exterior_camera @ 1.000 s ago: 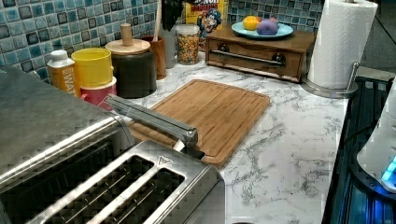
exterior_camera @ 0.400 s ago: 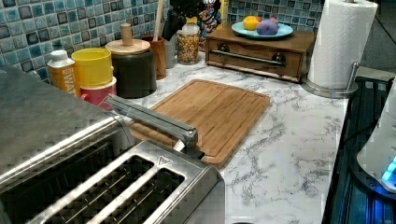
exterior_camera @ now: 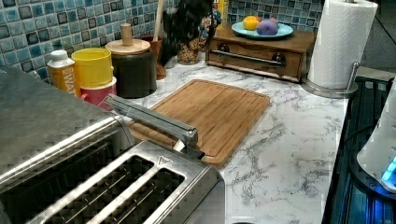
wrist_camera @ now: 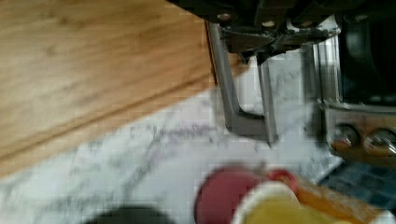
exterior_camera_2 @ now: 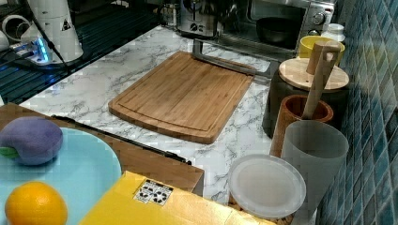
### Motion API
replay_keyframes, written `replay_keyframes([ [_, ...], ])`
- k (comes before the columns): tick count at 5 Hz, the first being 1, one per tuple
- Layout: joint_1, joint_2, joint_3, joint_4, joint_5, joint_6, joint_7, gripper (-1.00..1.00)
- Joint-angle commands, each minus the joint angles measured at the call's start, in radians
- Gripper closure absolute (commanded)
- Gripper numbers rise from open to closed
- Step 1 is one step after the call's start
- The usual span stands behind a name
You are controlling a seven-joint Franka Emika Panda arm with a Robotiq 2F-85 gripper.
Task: Close the oven.
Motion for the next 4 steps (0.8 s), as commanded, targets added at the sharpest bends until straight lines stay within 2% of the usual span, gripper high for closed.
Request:
replay_keyframes([
  [1,0.018,0.064,0.032,0.037,0.297,0.134,-0.235,1.0],
  [2,0.019,0.055,0.027,0.052,0.3,0.086,-0.304,1.0],
  [3,0.034,0.116,0.031,0.103,0.22,-0.038,-0.331,1.0],
  [4,0.062,0.193,0.053,0.144,0.192,-0.084,-0.345,1.0],
])
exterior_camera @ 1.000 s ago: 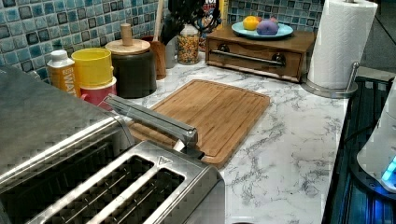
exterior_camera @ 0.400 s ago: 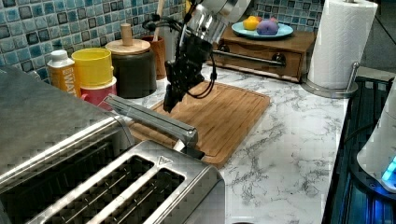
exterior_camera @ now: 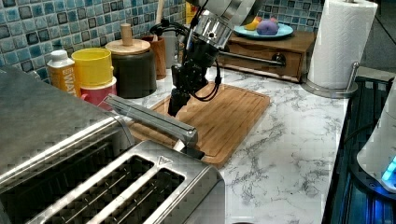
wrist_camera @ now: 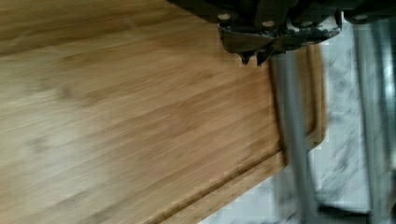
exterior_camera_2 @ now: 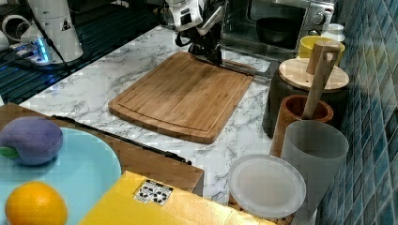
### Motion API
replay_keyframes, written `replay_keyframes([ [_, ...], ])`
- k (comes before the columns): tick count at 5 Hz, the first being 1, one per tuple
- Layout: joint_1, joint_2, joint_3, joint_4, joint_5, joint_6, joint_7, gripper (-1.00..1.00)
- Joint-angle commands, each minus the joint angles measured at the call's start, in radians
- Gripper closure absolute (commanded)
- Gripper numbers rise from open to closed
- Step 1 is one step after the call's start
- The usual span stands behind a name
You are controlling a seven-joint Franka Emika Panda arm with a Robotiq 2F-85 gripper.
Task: Close the oven.
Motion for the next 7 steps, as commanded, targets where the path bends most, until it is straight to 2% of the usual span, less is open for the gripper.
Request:
replay_keyframes([
  [1,0.04,0.055,0.061,0.187,-0.001,-0.073,-0.075,1.0],
  [2,0.031,0.028,0.089,0.173,0.138,0.006,-0.114,1.0],
  [3,0.044,0.022,0.093,0.172,0.234,0.073,-0.116,1.0],
  [4,0.036,0.032,0.093,0.191,0.236,0.062,-0.088,1.0],
  [5,0.021,0.042,0.077,0.218,0.158,-0.054,-0.044,1.0],
  [6,0.031,0.041,0.071,0.231,0.142,-0.103,-0.038,1.0],
  [7,0.047,0.004,0.084,0.244,0.08,-0.149,-0.015,1.0],
])
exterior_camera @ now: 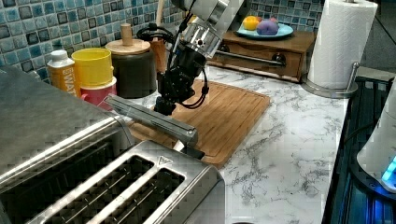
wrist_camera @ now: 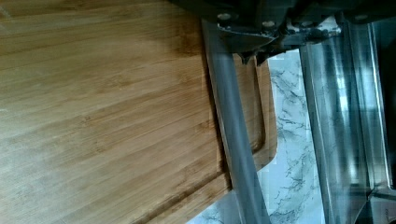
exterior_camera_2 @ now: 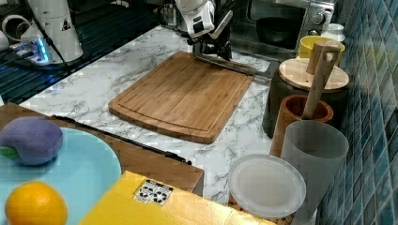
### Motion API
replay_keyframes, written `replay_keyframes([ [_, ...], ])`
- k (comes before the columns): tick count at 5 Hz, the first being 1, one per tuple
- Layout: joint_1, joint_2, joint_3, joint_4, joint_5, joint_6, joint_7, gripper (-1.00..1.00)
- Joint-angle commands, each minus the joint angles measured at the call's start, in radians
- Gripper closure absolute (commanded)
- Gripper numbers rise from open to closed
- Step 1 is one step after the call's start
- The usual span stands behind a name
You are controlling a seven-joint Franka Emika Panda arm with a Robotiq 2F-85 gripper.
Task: Close the oven.
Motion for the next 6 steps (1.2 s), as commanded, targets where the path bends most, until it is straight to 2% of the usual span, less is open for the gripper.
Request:
replay_keyframes([
  [1,0.065,-0.117,0.061,0.195,-0.144,-0.138,0.085,1.0],
  [4,0.158,-0.176,0.131,0.255,-0.334,-0.083,0.287,1.0],
  [5,0.179,-0.198,0.152,0.264,-0.471,-0.017,0.435,1.0],
  [6,0.132,-0.179,0.223,0.302,-0.607,-0.017,0.595,1.0],
])
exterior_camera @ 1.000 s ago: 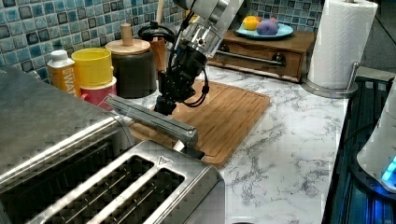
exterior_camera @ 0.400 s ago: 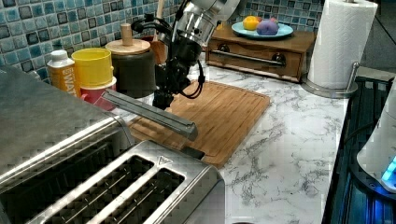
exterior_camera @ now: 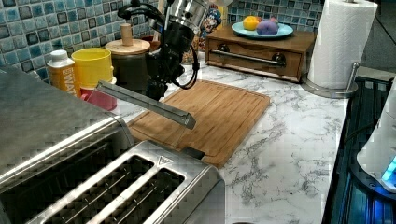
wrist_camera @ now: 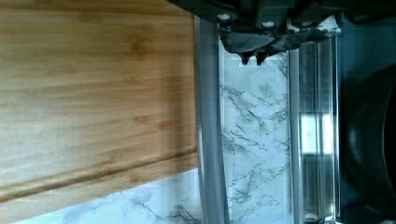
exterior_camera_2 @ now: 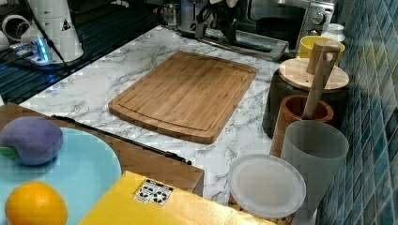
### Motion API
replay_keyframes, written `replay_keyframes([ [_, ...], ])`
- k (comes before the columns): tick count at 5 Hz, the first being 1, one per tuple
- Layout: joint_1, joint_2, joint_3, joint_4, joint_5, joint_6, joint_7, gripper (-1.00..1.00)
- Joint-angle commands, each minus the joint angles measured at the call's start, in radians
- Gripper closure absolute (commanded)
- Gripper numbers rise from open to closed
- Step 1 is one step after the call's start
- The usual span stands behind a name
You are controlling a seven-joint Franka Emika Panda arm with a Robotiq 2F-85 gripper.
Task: Close the oven.
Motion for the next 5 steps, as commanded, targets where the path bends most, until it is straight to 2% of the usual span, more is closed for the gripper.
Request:
replay_keyframes([
  [1,0.11,-0.055,0.193,0.293,-0.23,-0.015,0.324,1.0],
  [2,0.109,-0.055,0.217,0.346,-0.416,-0.064,0.515,1.0],
  [3,0.116,0.001,0.24,0.45,-0.667,-0.157,0.719,1.0],
  [4,0.126,0.021,0.248,0.504,-0.831,-0.207,0.909,1.0],
  [5,0.169,0.076,0.232,0.627,-1.035,-0.365,1.11,1.0],
])
